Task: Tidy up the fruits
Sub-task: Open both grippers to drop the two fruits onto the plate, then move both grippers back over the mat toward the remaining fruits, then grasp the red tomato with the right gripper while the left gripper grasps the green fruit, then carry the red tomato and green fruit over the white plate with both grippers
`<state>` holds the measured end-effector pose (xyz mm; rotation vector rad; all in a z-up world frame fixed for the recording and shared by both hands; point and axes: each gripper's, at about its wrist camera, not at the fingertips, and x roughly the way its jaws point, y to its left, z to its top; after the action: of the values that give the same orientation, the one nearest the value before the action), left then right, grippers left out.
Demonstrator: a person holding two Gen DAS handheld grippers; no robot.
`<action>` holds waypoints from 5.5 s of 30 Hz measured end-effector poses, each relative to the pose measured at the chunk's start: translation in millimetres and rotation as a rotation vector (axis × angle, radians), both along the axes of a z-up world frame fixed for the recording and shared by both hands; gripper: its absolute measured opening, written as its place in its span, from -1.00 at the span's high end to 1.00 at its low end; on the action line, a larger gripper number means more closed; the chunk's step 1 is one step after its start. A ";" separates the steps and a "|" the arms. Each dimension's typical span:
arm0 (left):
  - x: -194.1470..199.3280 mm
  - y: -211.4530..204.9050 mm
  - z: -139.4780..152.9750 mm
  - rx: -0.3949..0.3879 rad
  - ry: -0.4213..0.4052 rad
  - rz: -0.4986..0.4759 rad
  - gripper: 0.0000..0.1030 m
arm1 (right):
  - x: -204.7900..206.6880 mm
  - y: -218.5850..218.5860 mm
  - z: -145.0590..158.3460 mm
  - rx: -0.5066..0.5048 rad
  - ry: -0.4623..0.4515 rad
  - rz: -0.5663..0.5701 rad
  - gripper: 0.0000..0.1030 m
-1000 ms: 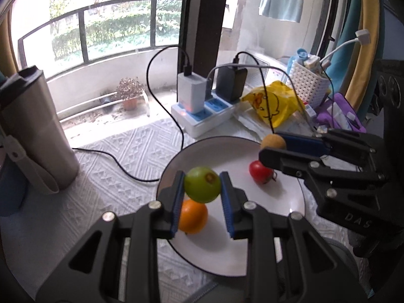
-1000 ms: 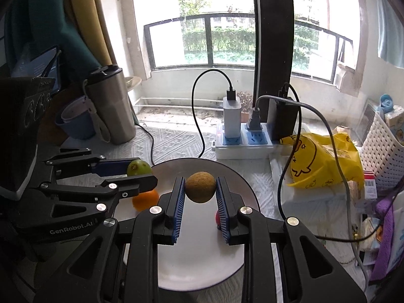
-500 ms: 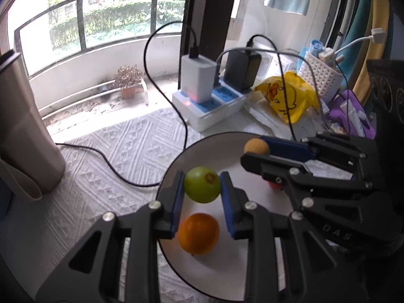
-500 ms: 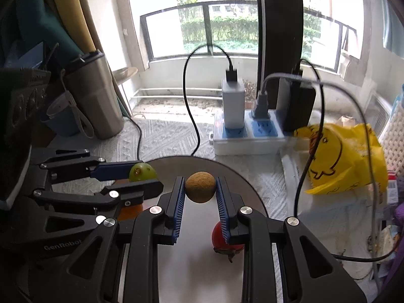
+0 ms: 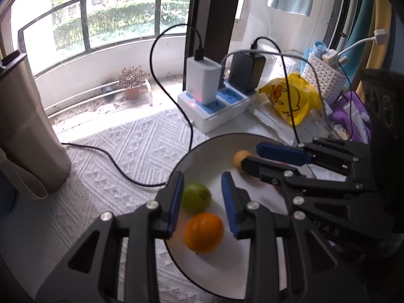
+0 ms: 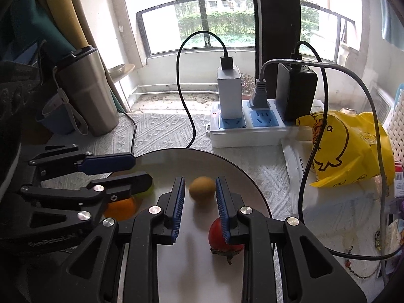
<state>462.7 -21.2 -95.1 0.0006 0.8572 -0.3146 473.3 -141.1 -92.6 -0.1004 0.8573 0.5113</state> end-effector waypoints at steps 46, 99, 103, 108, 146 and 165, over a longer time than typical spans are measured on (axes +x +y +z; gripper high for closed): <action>-169.4 22.9 85.3 -0.018 -0.239 0.109 -0.48 | -149.7 -11.3 86.8 0.027 -0.147 0.009 0.46; -275.7 59.1 -15.6 -0.032 -0.065 0.214 -0.48 | -239.9 45.9 -7.7 -0.041 0.088 0.175 0.25; -270.7 56.9 -18.1 -0.027 -0.058 0.215 -0.48 | -238.4 50.0 -11.5 -0.035 0.098 0.191 0.25; -263.9 50.6 -23.1 -0.012 -0.040 0.206 -0.48 | -239.2 50.7 -11.4 -0.052 0.079 0.205 0.34; -217.8 -4.9 -29.6 0.045 0.035 0.092 0.35 | -209.8 -16.4 7.3 0.031 0.019 0.091 0.42; -199.1 -3.5 11.7 0.025 -0.064 0.071 0.35 | -185.8 -30.2 27.6 0.039 -0.030 0.046 0.41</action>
<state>263.6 -24.7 -83.4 0.0030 0.7952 -0.2358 287.4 -171.2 -65.0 -0.0923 0.8168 0.5680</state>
